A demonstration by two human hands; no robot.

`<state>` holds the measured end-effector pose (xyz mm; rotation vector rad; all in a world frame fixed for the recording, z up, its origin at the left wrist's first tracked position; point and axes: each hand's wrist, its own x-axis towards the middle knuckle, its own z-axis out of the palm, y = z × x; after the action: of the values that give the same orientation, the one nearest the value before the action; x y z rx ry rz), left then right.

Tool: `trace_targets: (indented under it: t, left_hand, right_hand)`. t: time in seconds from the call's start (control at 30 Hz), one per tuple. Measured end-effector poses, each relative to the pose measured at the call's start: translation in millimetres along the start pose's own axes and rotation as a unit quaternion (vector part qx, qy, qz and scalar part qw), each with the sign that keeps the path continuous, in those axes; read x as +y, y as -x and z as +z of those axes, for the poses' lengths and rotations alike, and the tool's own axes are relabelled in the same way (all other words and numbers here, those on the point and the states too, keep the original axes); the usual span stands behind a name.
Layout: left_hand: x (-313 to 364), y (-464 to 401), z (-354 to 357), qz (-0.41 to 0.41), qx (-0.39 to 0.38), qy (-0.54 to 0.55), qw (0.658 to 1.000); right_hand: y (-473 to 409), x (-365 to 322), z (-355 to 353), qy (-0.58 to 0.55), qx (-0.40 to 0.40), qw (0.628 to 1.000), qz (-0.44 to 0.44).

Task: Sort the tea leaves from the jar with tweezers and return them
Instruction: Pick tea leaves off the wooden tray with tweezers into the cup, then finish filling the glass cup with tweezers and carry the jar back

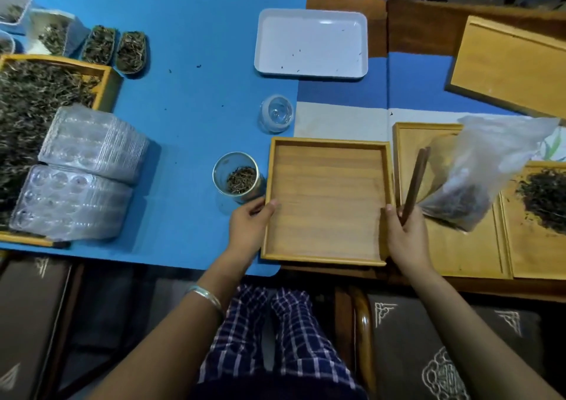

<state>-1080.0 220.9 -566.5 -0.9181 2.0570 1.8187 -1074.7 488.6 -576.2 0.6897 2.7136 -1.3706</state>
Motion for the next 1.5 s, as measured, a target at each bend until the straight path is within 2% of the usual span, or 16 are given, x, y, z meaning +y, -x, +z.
trace_targets:
  t: [0.23, 0.4, 0.73, 0.83, 0.9, 1.03, 1.2, 1.33, 1.5]
  left_hand:
    - [-2, 0, 15, -0.027, 0.075, 0.009, 0.997]
    - [-2, 3, 19, -0.043, 0.096, 0.037, 0.994]
    - [1, 8, 8, -0.025, 0.031, 0.004, 0.999]
    - [2, 8, -14, -0.029, 0.016, -0.038, 0.999]
    - [3, 10, -33, -0.028, 0.032, -0.073, 0.996]
    - [10, 7, -66, 0.046, 0.064, -0.085, 0.993]
    - [29, -15, -70, 0.182, 0.000, -0.154, 0.971]
    - [41, -32, -60, 0.199, -0.030, -0.128, 0.971]
    - [55, -43, -75, 0.212, -0.038, -0.092, 0.972]
  right_hand:
    - [8, -10, 5, 0.038, 0.015, 0.999, 0.015]
    - [13, -18, 9, 0.076, 0.011, 0.997, 0.013]
    - [16, -30, -1, 0.193, 0.010, 0.980, -0.043]
    - [19, -41, -12, 0.206, 0.028, 0.974, -0.088]
    - [19, -51, -19, 0.208, 0.033, 0.971, -0.113]
    - [18, -80, -23, 0.147, -0.027, 0.982, -0.114]
    - [24, -123, -9, 0.098, -0.128, 0.976, -0.148]
    - [36, -150, 2, 0.096, -0.177, 0.960, -0.193]
    - [48, -182, 6, 0.135, -0.199, 0.950, -0.199]
